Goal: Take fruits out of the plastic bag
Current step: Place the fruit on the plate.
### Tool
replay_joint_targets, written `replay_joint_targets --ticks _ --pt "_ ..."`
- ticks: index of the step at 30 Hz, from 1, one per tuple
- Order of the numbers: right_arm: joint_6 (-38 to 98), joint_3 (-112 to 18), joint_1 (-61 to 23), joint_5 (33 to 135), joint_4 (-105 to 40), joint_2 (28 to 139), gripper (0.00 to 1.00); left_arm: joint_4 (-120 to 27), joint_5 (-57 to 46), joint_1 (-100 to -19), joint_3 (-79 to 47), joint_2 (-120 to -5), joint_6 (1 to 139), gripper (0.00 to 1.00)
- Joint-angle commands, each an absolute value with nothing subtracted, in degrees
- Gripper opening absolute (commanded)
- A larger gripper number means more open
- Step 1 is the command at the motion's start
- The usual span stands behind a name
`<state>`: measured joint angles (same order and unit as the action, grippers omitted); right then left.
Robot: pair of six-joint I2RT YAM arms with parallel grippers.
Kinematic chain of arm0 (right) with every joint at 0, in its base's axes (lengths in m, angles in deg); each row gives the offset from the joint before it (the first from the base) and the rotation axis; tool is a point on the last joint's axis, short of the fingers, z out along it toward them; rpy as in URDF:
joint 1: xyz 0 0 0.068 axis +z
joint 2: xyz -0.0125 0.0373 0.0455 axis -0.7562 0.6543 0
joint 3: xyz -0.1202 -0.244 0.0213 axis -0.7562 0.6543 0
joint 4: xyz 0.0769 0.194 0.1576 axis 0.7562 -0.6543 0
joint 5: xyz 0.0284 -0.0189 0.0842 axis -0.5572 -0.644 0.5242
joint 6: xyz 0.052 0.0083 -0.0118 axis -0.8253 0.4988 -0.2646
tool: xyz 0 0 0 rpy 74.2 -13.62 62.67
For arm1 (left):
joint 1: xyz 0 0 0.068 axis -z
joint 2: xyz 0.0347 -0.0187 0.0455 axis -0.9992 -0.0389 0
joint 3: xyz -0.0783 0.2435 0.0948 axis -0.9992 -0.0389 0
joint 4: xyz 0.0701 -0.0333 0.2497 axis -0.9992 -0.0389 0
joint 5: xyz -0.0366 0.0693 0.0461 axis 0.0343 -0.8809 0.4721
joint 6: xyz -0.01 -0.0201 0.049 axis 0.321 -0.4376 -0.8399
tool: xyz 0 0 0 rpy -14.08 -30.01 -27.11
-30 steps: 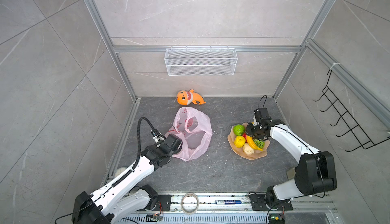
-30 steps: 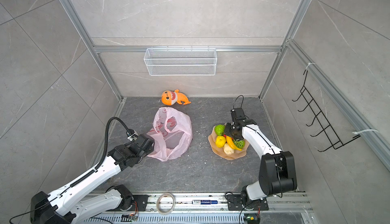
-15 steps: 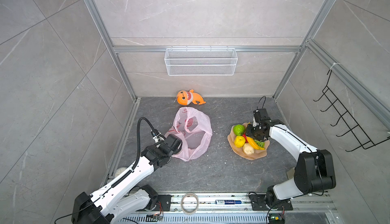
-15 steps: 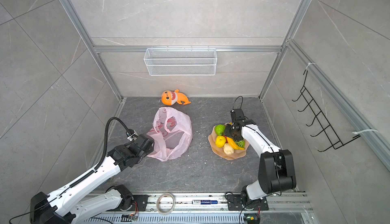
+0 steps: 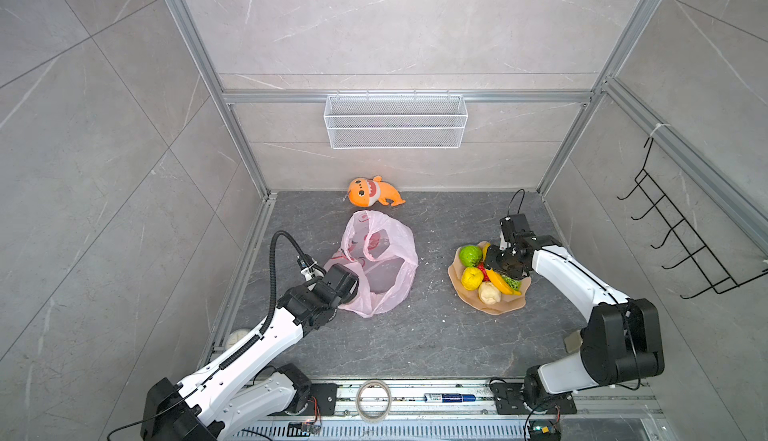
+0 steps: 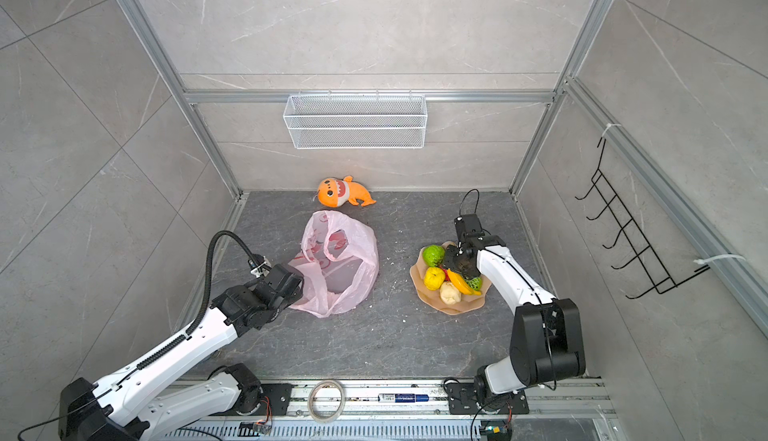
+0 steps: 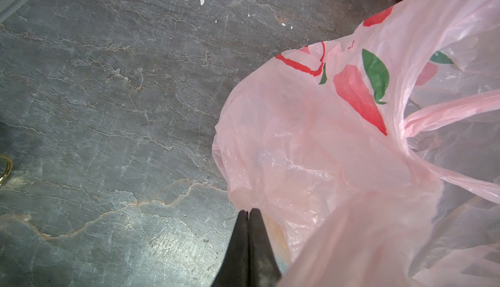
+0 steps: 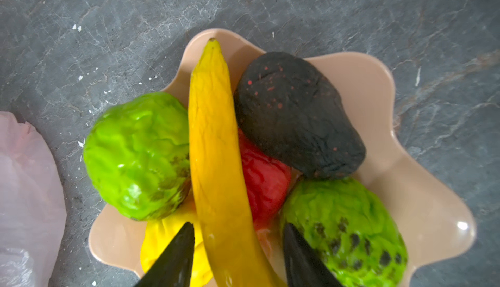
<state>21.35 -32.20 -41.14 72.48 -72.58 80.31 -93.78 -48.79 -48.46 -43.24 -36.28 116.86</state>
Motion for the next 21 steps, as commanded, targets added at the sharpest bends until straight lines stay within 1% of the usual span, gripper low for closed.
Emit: replay_joint_targets --ticks 1,8,10,13,16,18,21 --pt "22.55 -34.36 -41.31 71.1 -74.98 77.92 0.57 -94.28 -49.5 -48.73 -42.77 -35.34 116.95 0.0" --pt "23.02 -36.26 -41.28 72.52 -76.54 75.07 0.59 -94.4 -49.72 -48.67 -43.03 -34.47 116.75 0.0" --pt "23.41 -36.76 -41.2 75.76 -75.84 73.54 0.59 -94.8 -49.91 -48.73 -43.12 -34.25 116.82 0.0" --pt "23.76 -37.16 -40.45 83.2 -73.19 71.74 0.59 -96.31 -50.2 -48.71 -43.21 -33.84 117.41 0.0" --pt "24.81 -38.92 -34.67 84.32 -71.17 70.64 0.59 -98.86 -50.59 -48.72 -43.62 -33.01 118.61 0.0" --pt "25.69 -42.13 -28.1 82.99 -71.24 71.72 0.59 -99.97 -50.73 -48.69 -44.29 -32.08 119.16 0.0" --pt "24.98 -46.27 -20.01 84.04 -68.46 75.06 0.59 -100.87 -50.72 -48.65 -45.03 -31.2 119.65 0.0"
